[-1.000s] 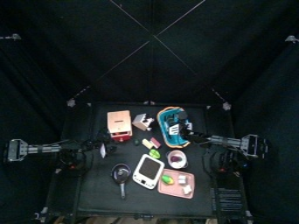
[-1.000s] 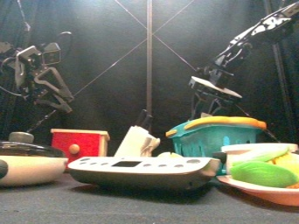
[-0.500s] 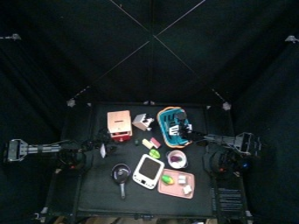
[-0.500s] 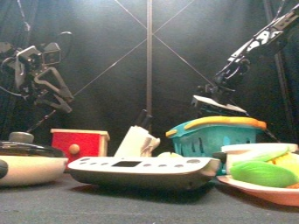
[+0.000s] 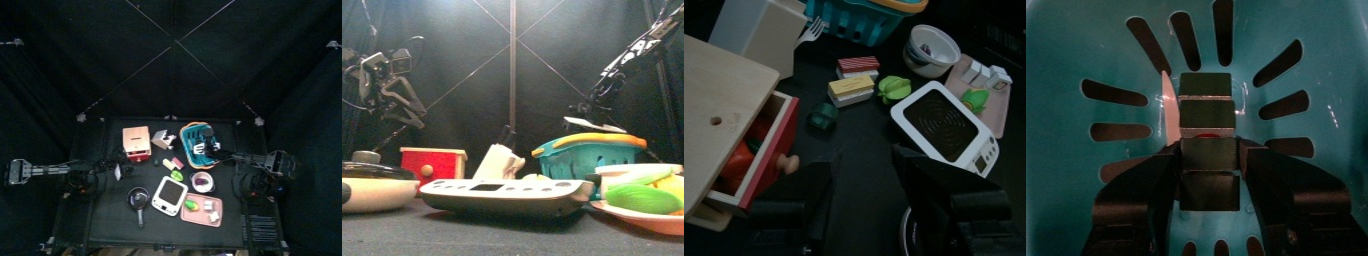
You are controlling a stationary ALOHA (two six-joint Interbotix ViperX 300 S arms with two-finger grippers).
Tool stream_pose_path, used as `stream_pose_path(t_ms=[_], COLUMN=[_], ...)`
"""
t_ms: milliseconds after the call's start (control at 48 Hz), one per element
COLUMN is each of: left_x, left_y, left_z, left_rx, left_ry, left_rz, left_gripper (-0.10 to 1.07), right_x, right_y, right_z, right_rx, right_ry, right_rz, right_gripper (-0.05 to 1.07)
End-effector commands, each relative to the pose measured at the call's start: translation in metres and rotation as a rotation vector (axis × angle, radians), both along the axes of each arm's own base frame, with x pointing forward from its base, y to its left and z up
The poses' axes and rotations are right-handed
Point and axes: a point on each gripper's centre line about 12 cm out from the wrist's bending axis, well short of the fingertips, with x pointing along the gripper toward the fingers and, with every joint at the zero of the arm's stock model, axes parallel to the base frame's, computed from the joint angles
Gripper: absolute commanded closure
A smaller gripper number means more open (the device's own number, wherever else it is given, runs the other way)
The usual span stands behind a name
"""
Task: Place green sushi roll in basket
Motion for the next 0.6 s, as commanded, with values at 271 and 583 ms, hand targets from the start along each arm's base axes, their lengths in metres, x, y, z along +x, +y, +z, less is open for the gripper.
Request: stream_pose_path(t_ms=[271,583], left_x=[0.0031,0.0028], left_y=[0.0016,0.0019], left_z=[0.0062,0.0056], left_rx=[0.011,0.011], left_ry=[-0.019,-0.018], left_rz=[0.002,0.004], left_gripper=[0.14,0.14], right_x=[0.0041,0.0071], right_y=[-0.0047,-0.0051], right_z=[0.0104,0.0143], right_rx=[-0.007,-0.021], right_ry=[-0.035,-0.040], right_rz=[-0.015,-0.002], right_gripper=[0.06,0.03])
